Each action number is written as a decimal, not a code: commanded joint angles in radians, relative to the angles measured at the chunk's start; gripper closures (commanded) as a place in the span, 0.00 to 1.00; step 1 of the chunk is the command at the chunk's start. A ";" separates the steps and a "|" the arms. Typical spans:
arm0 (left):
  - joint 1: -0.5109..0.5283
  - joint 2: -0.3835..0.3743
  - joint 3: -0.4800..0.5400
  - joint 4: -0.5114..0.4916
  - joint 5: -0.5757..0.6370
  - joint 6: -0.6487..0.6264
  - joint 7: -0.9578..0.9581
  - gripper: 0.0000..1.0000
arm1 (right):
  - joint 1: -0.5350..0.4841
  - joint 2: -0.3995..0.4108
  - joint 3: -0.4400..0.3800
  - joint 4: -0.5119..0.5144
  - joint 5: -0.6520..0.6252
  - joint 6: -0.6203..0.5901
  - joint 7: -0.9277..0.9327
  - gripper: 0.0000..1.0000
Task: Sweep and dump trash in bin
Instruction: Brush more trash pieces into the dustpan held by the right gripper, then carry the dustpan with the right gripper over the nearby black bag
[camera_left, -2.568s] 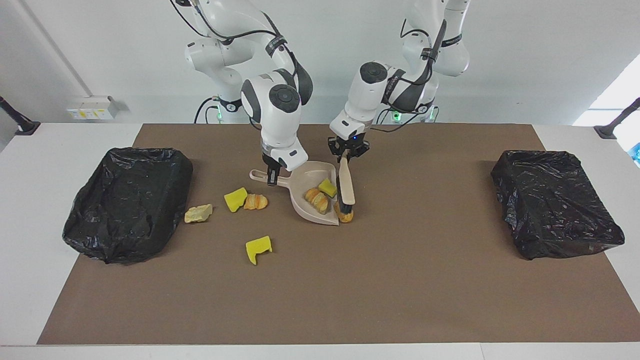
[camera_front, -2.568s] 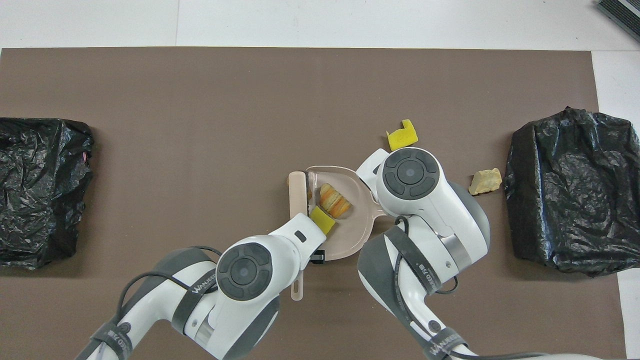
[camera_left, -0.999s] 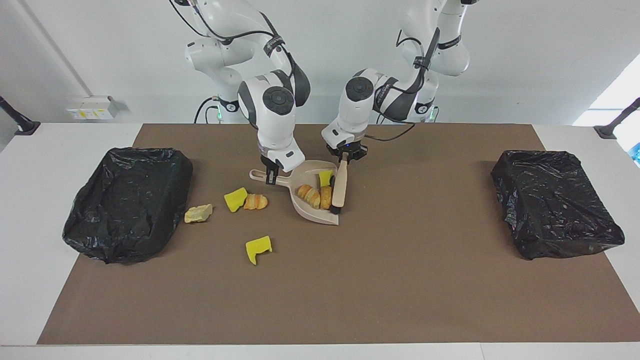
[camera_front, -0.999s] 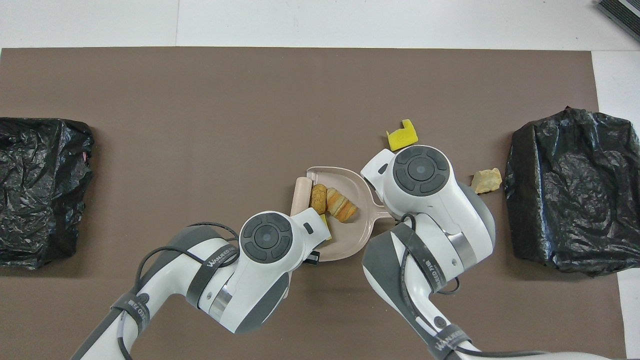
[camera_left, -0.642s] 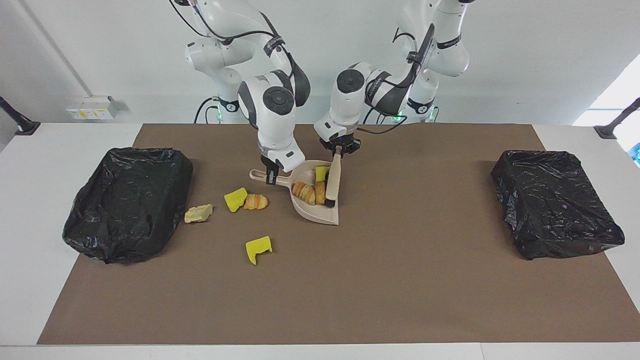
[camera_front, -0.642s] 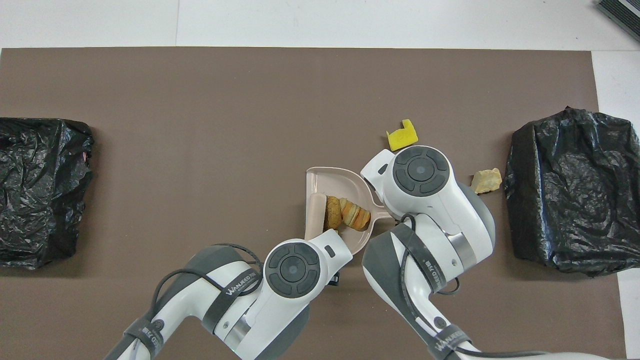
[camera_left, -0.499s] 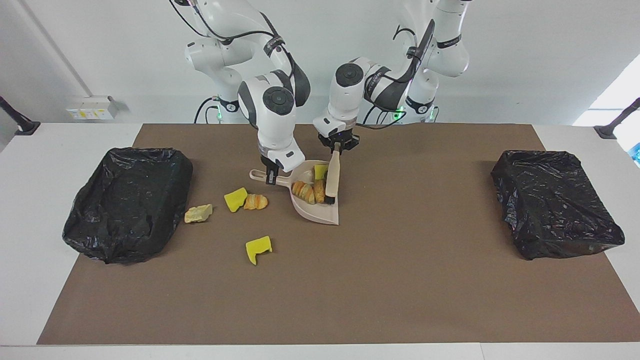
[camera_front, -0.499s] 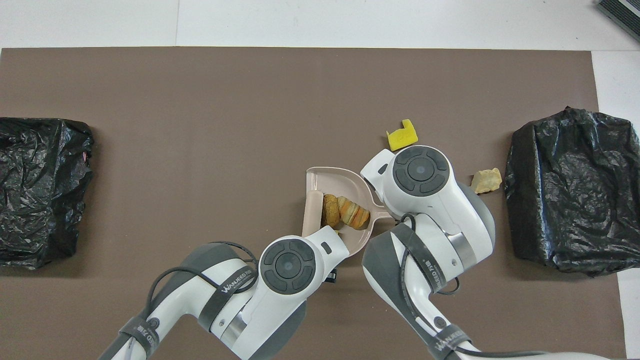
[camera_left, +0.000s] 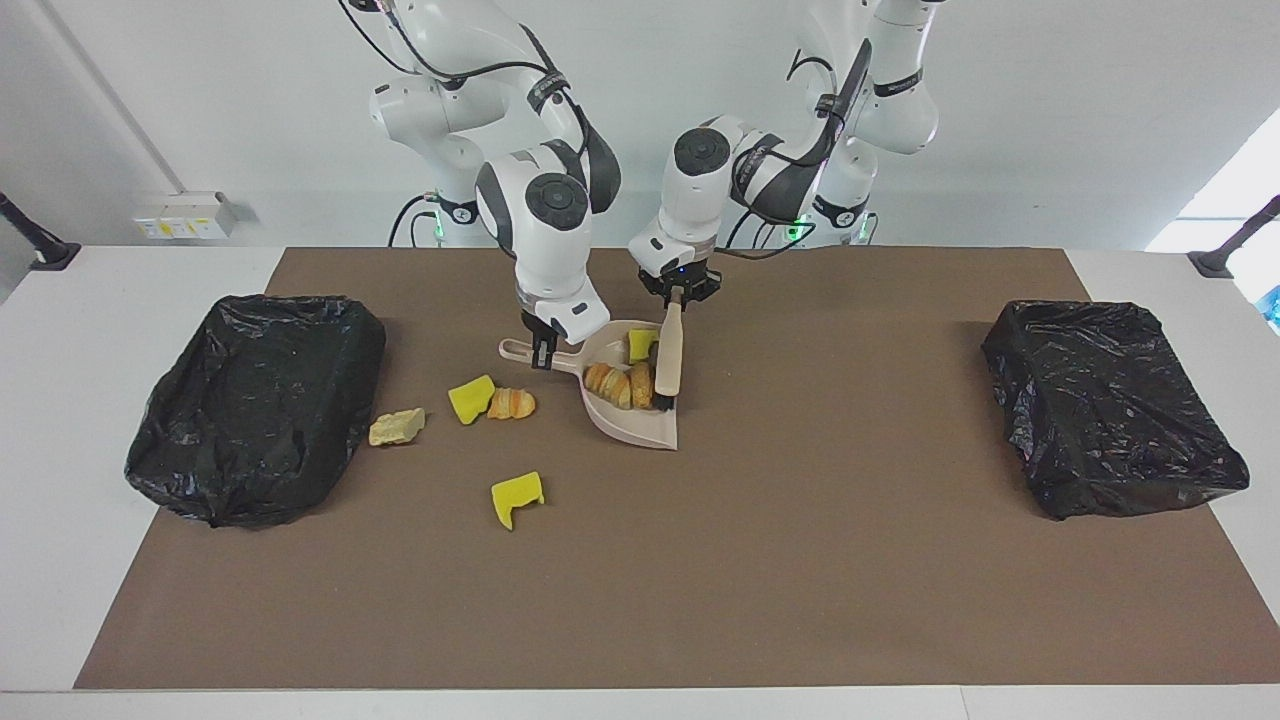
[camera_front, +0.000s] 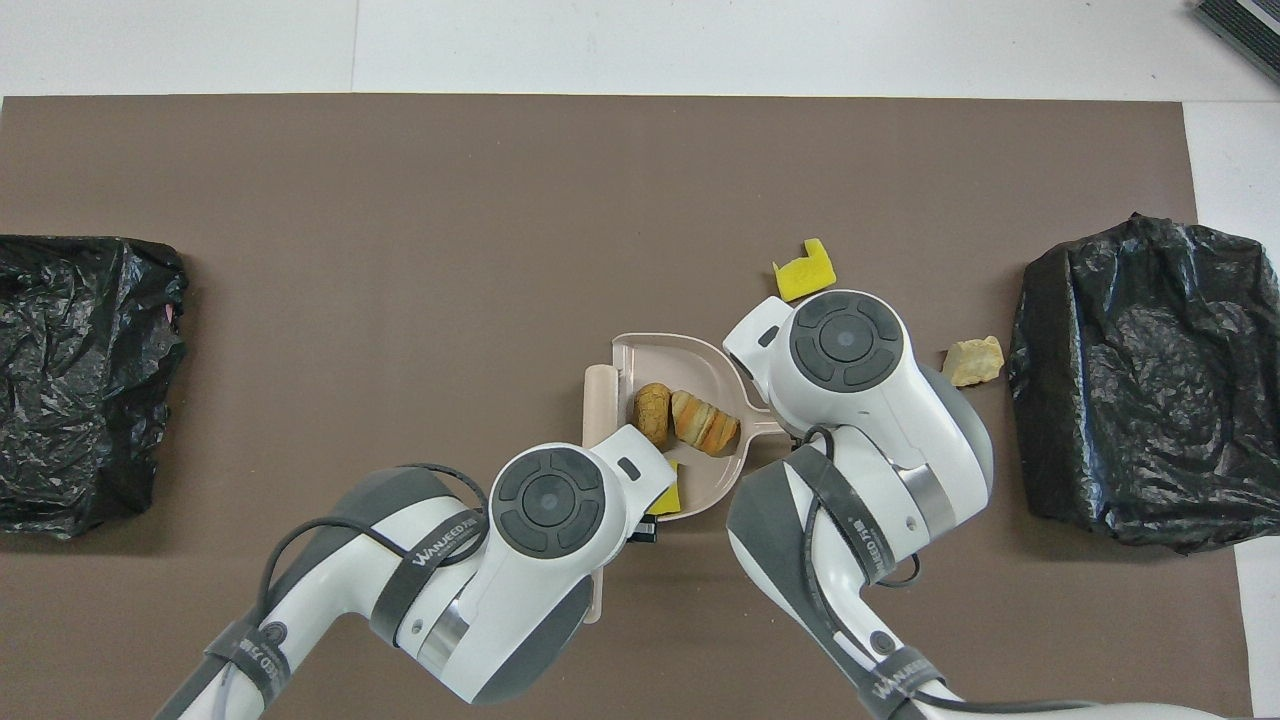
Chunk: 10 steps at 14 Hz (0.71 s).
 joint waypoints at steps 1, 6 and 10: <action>0.054 -0.066 -0.001 0.013 -0.001 -0.064 -0.006 1.00 | -0.029 -0.018 0.007 -0.029 0.051 0.048 -0.062 1.00; 0.089 -0.130 -0.001 0.002 -0.001 -0.178 -0.004 1.00 | -0.083 -0.023 0.006 0.001 0.138 0.051 -0.203 1.00; 0.114 -0.152 -0.001 -0.024 -0.001 -0.224 -0.015 1.00 | -0.162 -0.023 0.007 0.093 0.152 -0.018 -0.334 1.00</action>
